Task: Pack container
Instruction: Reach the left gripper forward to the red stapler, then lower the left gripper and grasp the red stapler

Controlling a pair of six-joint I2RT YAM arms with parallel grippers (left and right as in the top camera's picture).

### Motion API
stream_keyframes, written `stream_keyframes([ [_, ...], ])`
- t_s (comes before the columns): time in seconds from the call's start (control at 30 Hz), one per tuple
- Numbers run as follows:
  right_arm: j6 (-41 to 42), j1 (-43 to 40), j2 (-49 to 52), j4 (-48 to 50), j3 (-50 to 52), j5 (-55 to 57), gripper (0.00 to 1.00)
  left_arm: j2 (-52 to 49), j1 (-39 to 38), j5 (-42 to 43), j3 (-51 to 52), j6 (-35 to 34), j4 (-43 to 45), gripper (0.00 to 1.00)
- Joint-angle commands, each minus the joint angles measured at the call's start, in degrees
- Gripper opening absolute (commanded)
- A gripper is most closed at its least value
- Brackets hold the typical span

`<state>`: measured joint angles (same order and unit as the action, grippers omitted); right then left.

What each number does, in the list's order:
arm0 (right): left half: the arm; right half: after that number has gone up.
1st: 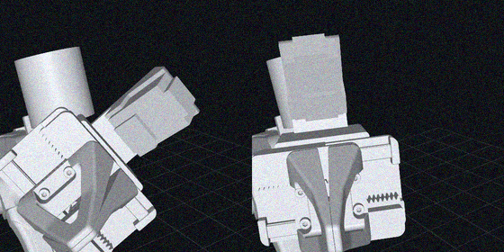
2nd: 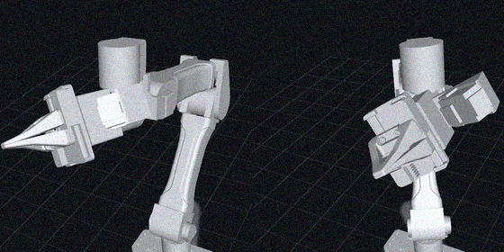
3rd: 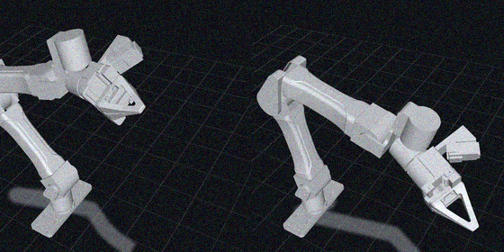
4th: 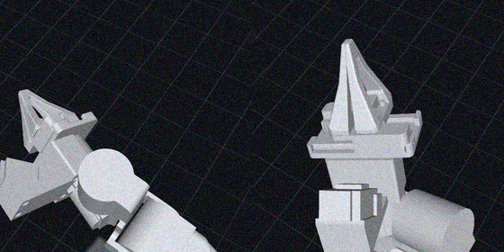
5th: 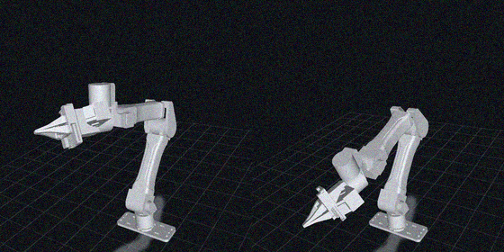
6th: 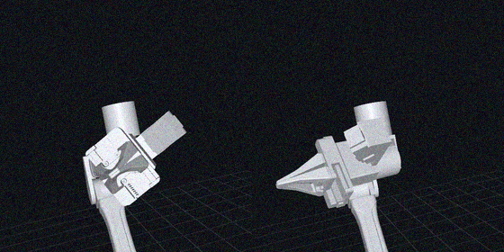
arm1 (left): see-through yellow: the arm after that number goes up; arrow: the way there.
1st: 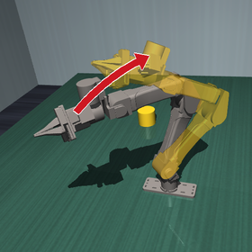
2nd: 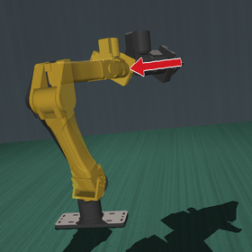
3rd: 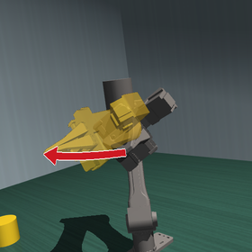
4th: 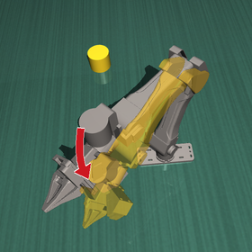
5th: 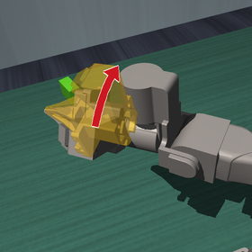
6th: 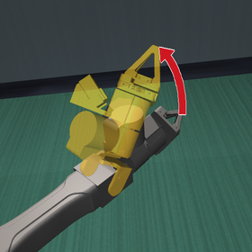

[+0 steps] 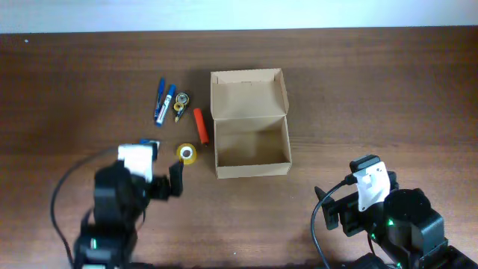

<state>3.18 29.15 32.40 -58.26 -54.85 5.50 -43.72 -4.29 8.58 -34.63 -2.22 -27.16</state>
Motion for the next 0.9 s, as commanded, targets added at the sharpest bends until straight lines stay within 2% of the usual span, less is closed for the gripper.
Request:
stream_keyframes([
  [0.0, 0.2, 0.5, -0.4, 0.2, -0.1, 0.3, 0.99, -10.9, 0.3, -1.0, -6.1, 4.2, 0.0, 1.0],
  [0.17, 0.2, 0.5, -0.4, 0.2, -0.1, 0.3, 0.99, -27.6, -0.1, -0.9, -16.5, 4.5, -0.5, 1.0],
  [0.4, 0.2, 0.5, -0.4, 0.2, -0.1, 0.3, 0.99, -43.9, -3.9, -1.1, -27.1, 6.2, -0.4, 1.0],
  [0.53, 0.2, 0.5, -0.4, 0.2, -0.1, 0.3, 0.99, -48.5, -5.9, -0.9, -27.6, 6.1, 1.7, 1.0],
  [0.7, 0.2, 0.5, -0.4, 0.2, -0.1, 0.3, 0.99, -51.8, -6.1, 4.3, -27.6, 5.7, 2.8, 1.0],
  [0.87, 0.2, 0.5, -0.4, 0.2, -0.1, 0.3, 0.99, -53.8, -6.1, 3.6, -27.6, 5.7, 3.4, 1.0],
])
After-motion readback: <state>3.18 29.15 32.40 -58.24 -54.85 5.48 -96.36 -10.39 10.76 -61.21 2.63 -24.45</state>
